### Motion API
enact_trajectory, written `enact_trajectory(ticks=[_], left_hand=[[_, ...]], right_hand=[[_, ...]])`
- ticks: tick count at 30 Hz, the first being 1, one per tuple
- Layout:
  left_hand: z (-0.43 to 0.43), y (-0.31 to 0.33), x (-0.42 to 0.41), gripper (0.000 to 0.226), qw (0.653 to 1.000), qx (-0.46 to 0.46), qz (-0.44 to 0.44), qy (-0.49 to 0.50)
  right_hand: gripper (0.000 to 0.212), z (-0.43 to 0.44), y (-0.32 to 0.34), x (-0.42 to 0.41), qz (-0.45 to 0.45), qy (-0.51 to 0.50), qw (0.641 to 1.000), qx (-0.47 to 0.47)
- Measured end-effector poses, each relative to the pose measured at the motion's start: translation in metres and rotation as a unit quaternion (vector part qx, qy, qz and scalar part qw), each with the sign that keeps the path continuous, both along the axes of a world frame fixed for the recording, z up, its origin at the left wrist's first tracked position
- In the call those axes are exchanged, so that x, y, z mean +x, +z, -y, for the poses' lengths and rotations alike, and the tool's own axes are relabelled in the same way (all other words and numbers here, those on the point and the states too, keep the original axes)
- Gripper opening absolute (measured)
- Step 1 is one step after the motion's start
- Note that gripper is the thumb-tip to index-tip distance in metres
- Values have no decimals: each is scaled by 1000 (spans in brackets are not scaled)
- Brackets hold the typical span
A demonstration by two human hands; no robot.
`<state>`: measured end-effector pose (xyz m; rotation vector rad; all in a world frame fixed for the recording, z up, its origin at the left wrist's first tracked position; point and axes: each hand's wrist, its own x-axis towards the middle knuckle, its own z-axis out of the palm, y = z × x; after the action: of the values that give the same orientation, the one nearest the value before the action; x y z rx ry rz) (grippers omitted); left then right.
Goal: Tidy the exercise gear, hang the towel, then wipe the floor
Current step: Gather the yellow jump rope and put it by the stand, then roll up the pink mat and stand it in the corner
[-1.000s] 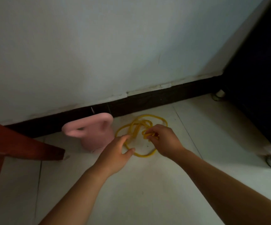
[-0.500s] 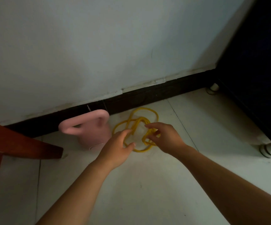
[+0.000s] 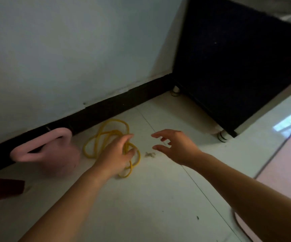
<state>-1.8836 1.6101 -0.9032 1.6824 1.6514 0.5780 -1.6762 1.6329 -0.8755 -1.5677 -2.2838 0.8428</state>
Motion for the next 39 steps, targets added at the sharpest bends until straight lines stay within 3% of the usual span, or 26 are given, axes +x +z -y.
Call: enact_trajectory(ticks=[9,21,25,31,39], left_hand=[[3,15,105,45,983,4,-35,-182],[27,68,286,47,878,94,-201,-424],[42,62,357,47,874,88,-193,-437],[74,32,439,48,867,56,-219,-443],[108,-5,526,54,847,69,-276,-449]], right_hand=[[43,53,18,105,20,-126,992,-8],[43,153,69,300,180,-129,973,-70],[43,184,56,348,174,-132,972,-81],[45,218,-8,404,117,-213,967,-73],[58,246,-71,453,68,-369,924,-73]])
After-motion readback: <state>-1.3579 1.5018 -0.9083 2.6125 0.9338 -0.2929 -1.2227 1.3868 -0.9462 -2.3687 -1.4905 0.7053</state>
